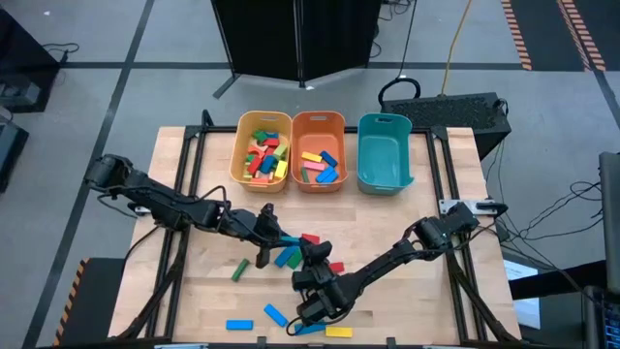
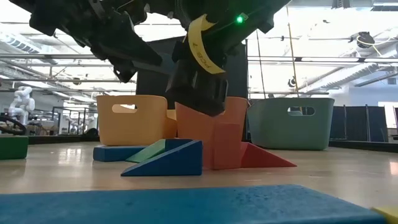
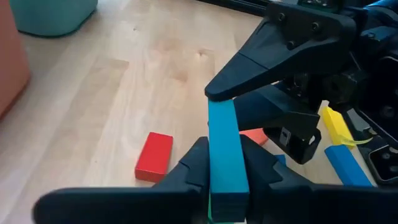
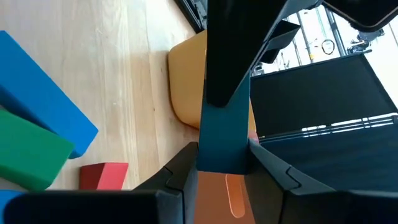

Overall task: Sort blocks by size
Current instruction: Put the blue rectangle block into the orange bin

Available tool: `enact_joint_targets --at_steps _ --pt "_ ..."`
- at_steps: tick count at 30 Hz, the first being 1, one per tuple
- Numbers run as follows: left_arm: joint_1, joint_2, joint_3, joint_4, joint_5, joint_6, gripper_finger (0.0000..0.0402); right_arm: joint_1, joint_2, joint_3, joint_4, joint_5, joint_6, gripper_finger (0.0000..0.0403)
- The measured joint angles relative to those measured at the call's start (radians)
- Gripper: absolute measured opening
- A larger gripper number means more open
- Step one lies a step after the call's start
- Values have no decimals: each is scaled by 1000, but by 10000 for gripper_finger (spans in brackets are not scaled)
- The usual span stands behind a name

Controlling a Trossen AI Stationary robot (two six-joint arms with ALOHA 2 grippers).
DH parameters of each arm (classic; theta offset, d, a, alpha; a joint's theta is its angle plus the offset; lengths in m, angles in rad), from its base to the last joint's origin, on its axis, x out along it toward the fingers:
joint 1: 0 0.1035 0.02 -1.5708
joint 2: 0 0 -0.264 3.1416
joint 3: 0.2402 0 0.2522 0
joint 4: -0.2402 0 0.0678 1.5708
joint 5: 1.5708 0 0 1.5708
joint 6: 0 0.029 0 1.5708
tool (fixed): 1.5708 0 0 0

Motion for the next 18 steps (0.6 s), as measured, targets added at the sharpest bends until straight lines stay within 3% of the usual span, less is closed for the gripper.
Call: enact_joint_targets --at_steps 9,14,18 --pt "14 0 0 0 12 -20 42 -1 0 0 0 5 33 105" --pt "46 0 0 -6 -13 -15 42 -3 0 0 -69 32 131 141" --pt "98 0 0 -10 -17 -16 42 -3 0 0 -164 21 301 179"
